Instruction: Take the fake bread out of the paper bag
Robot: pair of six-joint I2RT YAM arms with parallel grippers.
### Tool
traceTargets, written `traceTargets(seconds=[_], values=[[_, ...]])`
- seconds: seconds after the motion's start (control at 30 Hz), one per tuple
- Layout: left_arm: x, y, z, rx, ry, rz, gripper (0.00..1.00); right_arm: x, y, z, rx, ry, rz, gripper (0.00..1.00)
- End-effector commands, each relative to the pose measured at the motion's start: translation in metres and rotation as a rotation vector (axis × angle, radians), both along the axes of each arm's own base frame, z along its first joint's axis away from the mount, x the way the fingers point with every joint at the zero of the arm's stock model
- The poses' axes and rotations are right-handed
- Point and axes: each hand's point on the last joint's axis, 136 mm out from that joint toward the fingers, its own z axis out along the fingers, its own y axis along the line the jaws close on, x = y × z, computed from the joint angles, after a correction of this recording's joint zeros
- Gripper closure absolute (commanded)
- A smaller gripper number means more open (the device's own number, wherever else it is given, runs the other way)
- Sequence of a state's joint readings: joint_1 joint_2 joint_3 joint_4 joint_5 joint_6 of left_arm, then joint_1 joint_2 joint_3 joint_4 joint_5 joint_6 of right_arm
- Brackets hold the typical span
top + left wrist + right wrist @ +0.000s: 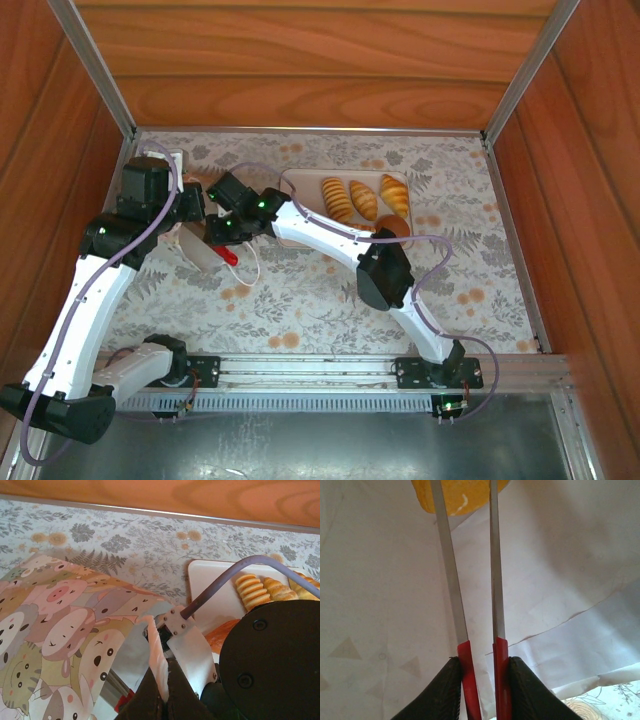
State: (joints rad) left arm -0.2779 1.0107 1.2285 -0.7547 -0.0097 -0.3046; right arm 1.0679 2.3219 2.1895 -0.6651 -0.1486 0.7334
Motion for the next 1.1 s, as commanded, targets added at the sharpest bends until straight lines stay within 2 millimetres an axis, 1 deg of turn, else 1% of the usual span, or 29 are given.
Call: traceTargets(seconds=[0.0,0.1,0.27,0.43,0.5,0.63,0.77,0.9,0.97,1.07], values=[[0.005,0.004,0.003,0.004,-0.021,0.027,1.00,0.002,-0.011,0.015,-0.037,-0.059,-0.015,0.74],[0.005,0.008,0.002,0.013,-0.020,0.047,1.00,0.001,-0.019,0.021,-0.040,-0.075,-0.020,0.78],[0.007,0.016,-0.003,0.035,-0.015,0.093,1.00,-0.010,-0.038,0.026,-0.044,-0.075,-0.018,0.82],[0.008,0.025,-0.007,0.053,-0.010,0.147,1.00,-0.024,-0.063,0.024,-0.055,-0.051,-0.025,0.83],[0.010,0.025,-0.008,0.053,-0.005,0.150,1.00,-0.032,-0.074,0.020,-0.065,-0.037,-0.026,0.83],[0.012,0.022,-0.007,0.045,-0.001,0.139,1.00,-0.041,-0.091,0.020,-0.072,-0.020,-0.037,0.82],[0.013,0.017,-0.009,0.032,0.008,0.117,1.00,-0.044,-0.092,0.035,-0.020,-0.032,-0.038,0.77],[0.012,0.013,-0.007,0.017,0.008,0.095,1.00,-0.043,-0.087,0.048,0.032,-0.053,-0.029,0.73],[0.011,0.012,-0.006,0.012,0.007,0.090,1.00,-0.040,-0.086,0.048,0.033,-0.061,-0.034,0.72],[0.011,0.011,-0.006,0.009,0.007,0.088,1.00,-0.039,-0.082,0.035,-0.005,-0.061,-0.008,0.72]])
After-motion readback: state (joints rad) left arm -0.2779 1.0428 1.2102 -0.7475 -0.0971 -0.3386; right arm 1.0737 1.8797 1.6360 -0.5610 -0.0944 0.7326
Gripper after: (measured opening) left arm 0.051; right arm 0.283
